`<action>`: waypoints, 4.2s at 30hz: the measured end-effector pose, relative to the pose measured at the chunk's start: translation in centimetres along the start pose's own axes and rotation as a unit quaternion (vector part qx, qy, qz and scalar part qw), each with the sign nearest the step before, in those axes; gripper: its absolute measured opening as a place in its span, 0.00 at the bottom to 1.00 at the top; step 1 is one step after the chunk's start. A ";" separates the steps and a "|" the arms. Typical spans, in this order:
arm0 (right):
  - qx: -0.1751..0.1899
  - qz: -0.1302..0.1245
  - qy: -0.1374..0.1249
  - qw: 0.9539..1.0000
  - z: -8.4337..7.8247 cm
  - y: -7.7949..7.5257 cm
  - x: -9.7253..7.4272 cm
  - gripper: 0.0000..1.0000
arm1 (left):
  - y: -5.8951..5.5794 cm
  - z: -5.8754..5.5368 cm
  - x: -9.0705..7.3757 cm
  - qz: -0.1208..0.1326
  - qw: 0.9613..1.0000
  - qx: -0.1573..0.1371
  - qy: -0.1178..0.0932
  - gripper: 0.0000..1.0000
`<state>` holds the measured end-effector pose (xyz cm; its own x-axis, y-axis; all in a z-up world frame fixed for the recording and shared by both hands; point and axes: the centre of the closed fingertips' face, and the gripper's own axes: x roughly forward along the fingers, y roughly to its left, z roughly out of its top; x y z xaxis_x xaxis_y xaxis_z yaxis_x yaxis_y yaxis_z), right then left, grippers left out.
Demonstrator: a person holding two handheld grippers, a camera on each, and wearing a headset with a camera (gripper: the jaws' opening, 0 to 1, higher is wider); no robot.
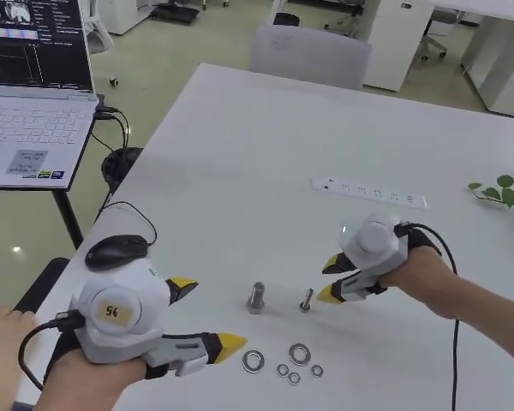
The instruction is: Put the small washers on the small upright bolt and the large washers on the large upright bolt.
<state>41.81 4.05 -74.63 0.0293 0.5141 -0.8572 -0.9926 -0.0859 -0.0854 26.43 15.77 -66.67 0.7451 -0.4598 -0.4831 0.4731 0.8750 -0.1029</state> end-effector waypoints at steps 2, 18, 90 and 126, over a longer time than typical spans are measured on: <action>0.011 -0.006 -0.008 1.000 -0.1 -0.2 -0.5 0.32 | 0.0 0.0 0.0 0.000 1.000 0.000 0.000 0.64; 0.079 -0.038 -0.069 0.994 -1.2 0.8 -4.1 0.35 | 0.4 0.2 -0.4 0.004 1.000 0.002 -0.002 0.64; 0.058 0.033 -0.021 0.998 -5.3 10.7 0.6 0.36 | 0.3 0.1 -1.2 0.011 1.000 0.002 -0.003 0.64; -0.078 0.093 0.047 0.991 -5.9 12.0 4.5 0.22 | 0.2 0.1 -1.4 0.016 1.000 -0.001 -0.004 0.64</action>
<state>30.71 0.28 -82.52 -0.1342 0.3954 -0.9087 -0.9520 -0.3061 0.0074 25.54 16.54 -65.90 0.7638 -0.4329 -0.4788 0.4477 0.8896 -0.0902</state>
